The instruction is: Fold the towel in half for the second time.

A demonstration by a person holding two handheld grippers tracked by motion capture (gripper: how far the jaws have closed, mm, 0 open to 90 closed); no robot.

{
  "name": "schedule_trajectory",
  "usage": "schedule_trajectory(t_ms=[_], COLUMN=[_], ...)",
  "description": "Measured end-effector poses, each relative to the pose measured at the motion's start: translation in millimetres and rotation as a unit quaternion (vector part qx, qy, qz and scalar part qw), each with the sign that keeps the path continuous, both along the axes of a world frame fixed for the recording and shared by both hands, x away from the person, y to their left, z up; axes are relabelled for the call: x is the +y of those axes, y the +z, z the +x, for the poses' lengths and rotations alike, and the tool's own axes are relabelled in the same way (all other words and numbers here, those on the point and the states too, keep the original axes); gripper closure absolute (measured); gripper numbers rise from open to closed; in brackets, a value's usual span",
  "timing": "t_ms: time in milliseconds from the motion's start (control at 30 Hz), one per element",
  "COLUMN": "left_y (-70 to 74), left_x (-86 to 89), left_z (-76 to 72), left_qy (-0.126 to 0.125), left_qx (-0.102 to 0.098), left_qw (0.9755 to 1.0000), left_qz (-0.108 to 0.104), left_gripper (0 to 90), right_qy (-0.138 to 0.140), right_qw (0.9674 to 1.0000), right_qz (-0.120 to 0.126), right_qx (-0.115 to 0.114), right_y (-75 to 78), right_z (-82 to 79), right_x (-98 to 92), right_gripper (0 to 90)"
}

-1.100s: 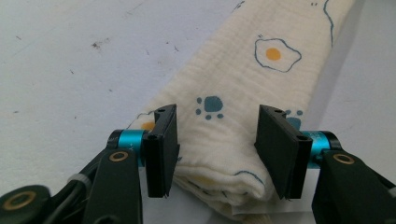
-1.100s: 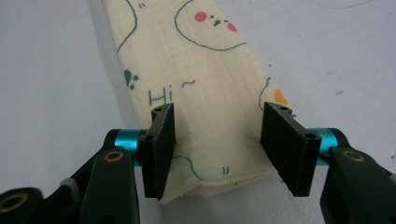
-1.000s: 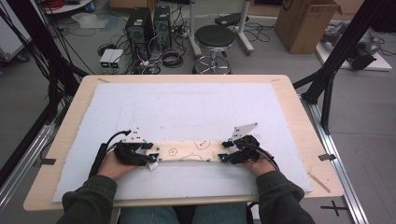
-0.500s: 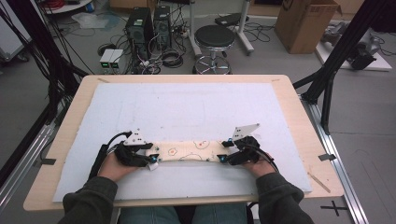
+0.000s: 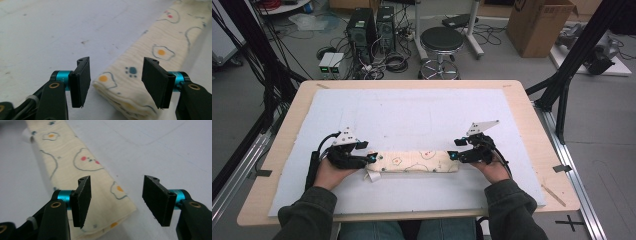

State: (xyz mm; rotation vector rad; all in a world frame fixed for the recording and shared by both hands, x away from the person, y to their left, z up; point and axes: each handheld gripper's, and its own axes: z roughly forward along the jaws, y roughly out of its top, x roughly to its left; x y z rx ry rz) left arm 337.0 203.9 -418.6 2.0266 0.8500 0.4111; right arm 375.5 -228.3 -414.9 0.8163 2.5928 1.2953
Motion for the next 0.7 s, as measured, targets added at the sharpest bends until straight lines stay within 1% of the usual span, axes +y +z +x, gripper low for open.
schedule_trajectory(t_ms=[33, 67, 100, 133, 167, 200, 233, 300, 367, 400, 467, 533, 600, 700], left_y=[-0.9, -1.6, -2.6, -4.0, -5.4, -6.4, -8.3, -11.0, -13.3, -13.6, -14.5, -16.3, -18.0, -19.7], left_x=[0.8, 0.7, 1.9, 1.9, 1.3, 1.1, 0.7, -0.8, -1.4, -1.2, -1.9, -3.6, -5.1, -6.0], left_z=[3.0, 4.6, 6.9, 8.6, 10.0, 11.1, 12.8, 14.4, 15.8, 16.0, 15.9, 15.4, 15.2, 14.7], left_qy=[0.016, 0.025, 0.03, 0.034, 0.036, 0.035, 0.029, 0.027, 0.021, 0.019, 0.018, 0.015, 0.009, 0.008], left_qx=[0.003, 0.006, 0.009, 0.01, 0.013, 0.018, 0.027, 0.037, 0.048, 0.051, 0.055, 0.061, 0.068, 0.072], left_qw=[0.9998, 0.9996, 0.9995, 0.9994, 0.9993, 0.9992, 0.9992, 0.9989, 0.9986, 0.9985, 0.9983, 0.998, 0.9975, 0.9972], left_qz=[0.008, 0.009, 0.009, 0.007, 0.007, 0.008, 0.007, 0.01, 0.007, 0.007, 0.006, 0.014, 0.019, 0.018], left_gripper=[42.9, 44.4, 45.2, 47.0, 48.0, 48.1, 48.5, 49.3, 50.0, 51.0, 52.3, 54.1, 57.2, 62.2], right_qy=[-0.005, -0.014, -0.019, -0.025, -0.024, -0.028, -0.028, -0.033, -0.034, -0.036, -0.032, -0.03, -0.026, -0.024], right_qw=[1.0, 0.9998, 0.9997, 0.9994, 0.9994, 0.9992, 0.999, 0.9987, 0.9984, 0.9981, 0.9978, 0.9978, 0.9975, 0.9974], right_qz=[-0.001, -0.002, -0.001, 0.001, 0.002, 0.004, 0.006, 0.004, 0.001, -0.004, -0.005, -0.011, -0.019, -0.019], right_qx=[0.004, 0.011, 0.015, 0.025, 0.026, 0.028, 0.034, 0.039, 0.046, 0.05, 0.057, 0.058, 0.063, 0.066], right_y=[-1.5, -4.1, -5.3, -6.8, -7.9, -8.6, -9.1, -11.7, -15.8, -18.0, -20.6, -21.9, -23.0, -24.6], right_z=[2.4, 6.1, 7.7, 9.5, 11.3, 12.1, 12.4, 13.9, 14.3, 14.0, 14.0, 13.2, 12.6, 11.8], right_x=[-0.5, -1.0, -1.2, -1.5, -1.9, -2.0, -2.0, -1.3, -0.9, -0.7, -0.6, 0.1, 1.0, 1.5], right_gripper=[40.6, 40.9, 41.0, 41.0, 40.8, 40.8, 40.8, 41.8, 45.6, 46.3, 49.9, 52.3, 56.0, 58.6])
